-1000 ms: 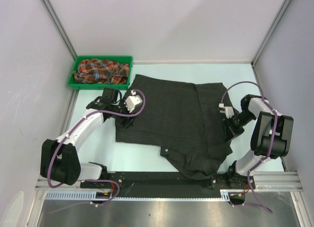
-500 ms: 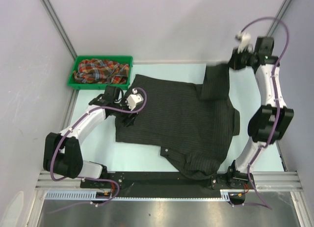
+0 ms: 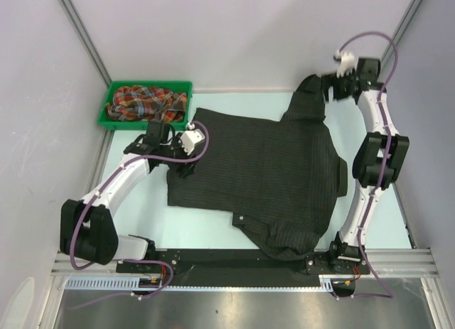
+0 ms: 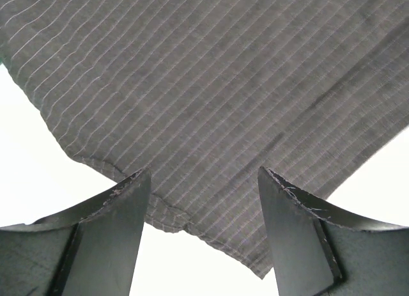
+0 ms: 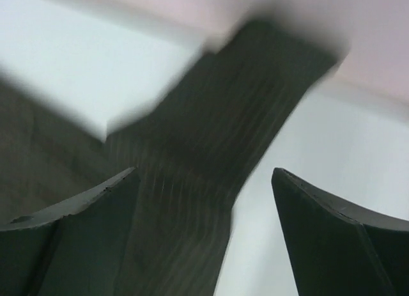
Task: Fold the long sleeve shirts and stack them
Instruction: Flatten the shirt out
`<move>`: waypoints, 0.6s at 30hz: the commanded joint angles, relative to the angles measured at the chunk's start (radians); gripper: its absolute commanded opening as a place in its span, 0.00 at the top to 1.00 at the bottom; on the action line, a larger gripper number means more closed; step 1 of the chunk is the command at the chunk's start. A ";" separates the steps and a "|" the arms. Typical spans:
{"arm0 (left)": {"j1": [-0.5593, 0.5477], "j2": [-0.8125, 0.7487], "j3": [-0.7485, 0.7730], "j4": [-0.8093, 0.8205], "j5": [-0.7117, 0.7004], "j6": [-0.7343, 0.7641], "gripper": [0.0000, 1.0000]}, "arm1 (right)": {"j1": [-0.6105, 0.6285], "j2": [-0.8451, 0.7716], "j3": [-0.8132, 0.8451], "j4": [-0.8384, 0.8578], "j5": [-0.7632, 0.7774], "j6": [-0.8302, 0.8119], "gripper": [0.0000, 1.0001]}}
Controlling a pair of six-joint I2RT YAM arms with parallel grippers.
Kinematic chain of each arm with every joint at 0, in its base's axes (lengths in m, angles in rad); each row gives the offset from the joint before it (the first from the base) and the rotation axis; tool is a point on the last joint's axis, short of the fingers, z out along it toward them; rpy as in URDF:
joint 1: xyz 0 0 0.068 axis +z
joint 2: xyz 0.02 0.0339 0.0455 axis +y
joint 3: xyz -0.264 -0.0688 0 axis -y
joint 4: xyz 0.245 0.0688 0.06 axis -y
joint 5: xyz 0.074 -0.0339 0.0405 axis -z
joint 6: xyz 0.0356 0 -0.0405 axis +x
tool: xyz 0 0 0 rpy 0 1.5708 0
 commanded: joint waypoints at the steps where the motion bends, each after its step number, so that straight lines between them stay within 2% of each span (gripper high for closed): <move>1: -0.006 -0.085 -0.029 -0.097 0.147 0.137 0.27 | -0.078 -0.285 -0.284 -0.305 -0.114 -0.285 0.11; 3: -0.068 -0.142 -0.070 -0.122 0.181 0.183 0.27 | -0.087 -0.433 -0.388 -0.403 -0.168 -0.384 0.13; 4: -0.107 -0.162 -0.110 -0.122 0.175 0.215 0.26 | -0.093 -0.481 -0.505 -0.493 -0.188 -0.468 0.13; 6: -0.260 -0.200 -0.150 -0.092 0.121 0.239 0.26 | -0.095 -0.588 -0.625 -0.554 -0.225 -0.532 0.13; 7: -0.317 -0.202 -0.167 -0.066 0.087 0.228 0.26 | -0.090 -0.678 -0.723 -0.598 -0.232 -0.553 0.14; 8: -0.422 -0.199 -0.191 -0.032 0.060 0.208 0.27 | -0.084 -0.717 -0.773 -0.618 -0.234 -0.594 0.14; 11: -0.559 -0.110 -0.161 0.010 0.085 0.104 0.28 | -0.059 -0.839 -0.894 -0.651 -0.219 -0.605 0.14; 14: -0.677 -0.044 -0.170 0.083 0.055 0.044 0.29 | -0.044 -0.912 -0.936 -0.686 -0.223 -0.604 0.15; 16: -0.734 -0.028 -0.190 0.137 -0.035 0.062 0.28 | -0.041 -0.932 -0.947 -0.698 -0.220 -0.595 0.16; 18: -0.796 -0.004 -0.207 0.183 -0.068 0.076 0.28 | -0.039 -0.943 -0.951 -0.714 -0.219 -0.604 0.17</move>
